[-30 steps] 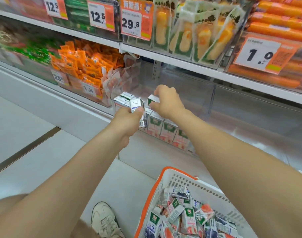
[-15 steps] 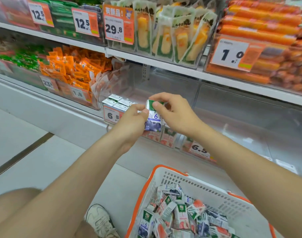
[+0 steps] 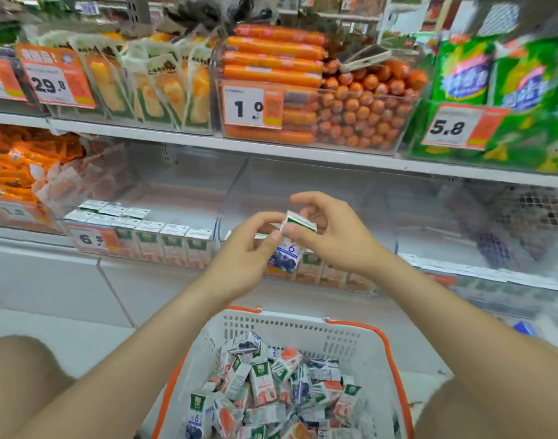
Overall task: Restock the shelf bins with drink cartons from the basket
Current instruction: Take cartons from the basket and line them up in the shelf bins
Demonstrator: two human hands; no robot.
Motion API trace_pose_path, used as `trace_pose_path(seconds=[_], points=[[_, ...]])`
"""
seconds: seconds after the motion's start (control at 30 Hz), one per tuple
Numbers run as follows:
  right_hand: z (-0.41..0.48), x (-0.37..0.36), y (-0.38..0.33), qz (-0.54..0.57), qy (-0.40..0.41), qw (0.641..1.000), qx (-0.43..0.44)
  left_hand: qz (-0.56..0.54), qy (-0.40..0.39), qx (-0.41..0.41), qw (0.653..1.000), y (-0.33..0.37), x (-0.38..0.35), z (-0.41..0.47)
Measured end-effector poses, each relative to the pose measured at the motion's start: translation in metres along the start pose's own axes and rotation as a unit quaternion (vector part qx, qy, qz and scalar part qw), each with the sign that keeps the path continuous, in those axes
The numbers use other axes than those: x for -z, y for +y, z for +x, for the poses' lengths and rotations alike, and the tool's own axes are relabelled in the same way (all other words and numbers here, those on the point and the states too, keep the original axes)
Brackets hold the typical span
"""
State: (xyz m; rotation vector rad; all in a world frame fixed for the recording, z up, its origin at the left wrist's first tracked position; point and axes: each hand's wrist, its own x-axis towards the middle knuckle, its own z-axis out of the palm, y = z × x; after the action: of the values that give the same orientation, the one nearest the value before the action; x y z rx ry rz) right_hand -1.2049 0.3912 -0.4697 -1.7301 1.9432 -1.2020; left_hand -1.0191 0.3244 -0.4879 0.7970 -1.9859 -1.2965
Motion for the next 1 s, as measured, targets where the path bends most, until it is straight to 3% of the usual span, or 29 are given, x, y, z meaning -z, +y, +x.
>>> trace_pose_path(seconds=[0.13, 0.3, 0.4, 0.5, 0.63, 0.83, 1.0], points=[[-0.016, 0.046, 0.018, -0.049, 0.002, 0.999, -0.007, 0.008, 0.005, -0.035, 0.999, 0.017, -0.051, 0.011], [-0.042, 0.098, 0.043, -0.069, 0.221, 0.972, -0.040, 0.081, 0.058, -0.073, 0.992, 0.031, -0.117, 0.029], [-0.051, 0.129, 0.062, -0.154, 0.268, 0.950, -0.037, 0.150, 0.026, -0.117, 0.981, 0.028, -0.152, 0.036], [-0.051, 0.151, 0.087, -0.233, 0.170, 0.951, -0.109, 0.232, -0.016, -0.128, 0.964, 0.017, -0.180, 0.039], [-0.041, 0.157, 0.114, -0.305, 0.043, 0.940, -0.146, 0.317, -0.002, -0.111, 0.942, 0.003, -0.200, 0.040], [-0.023, 0.142, 0.134, -0.316, -0.123, 0.922, -0.190, 0.386, 0.010, -0.139, 0.912, -0.004, -0.208, 0.041], [-0.020, 0.144, 0.135, -0.300, -0.190, 0.909, -0.220, 0.390, -0.008, -0.142, 0.910, -0.003, -0.206, 0.049]])
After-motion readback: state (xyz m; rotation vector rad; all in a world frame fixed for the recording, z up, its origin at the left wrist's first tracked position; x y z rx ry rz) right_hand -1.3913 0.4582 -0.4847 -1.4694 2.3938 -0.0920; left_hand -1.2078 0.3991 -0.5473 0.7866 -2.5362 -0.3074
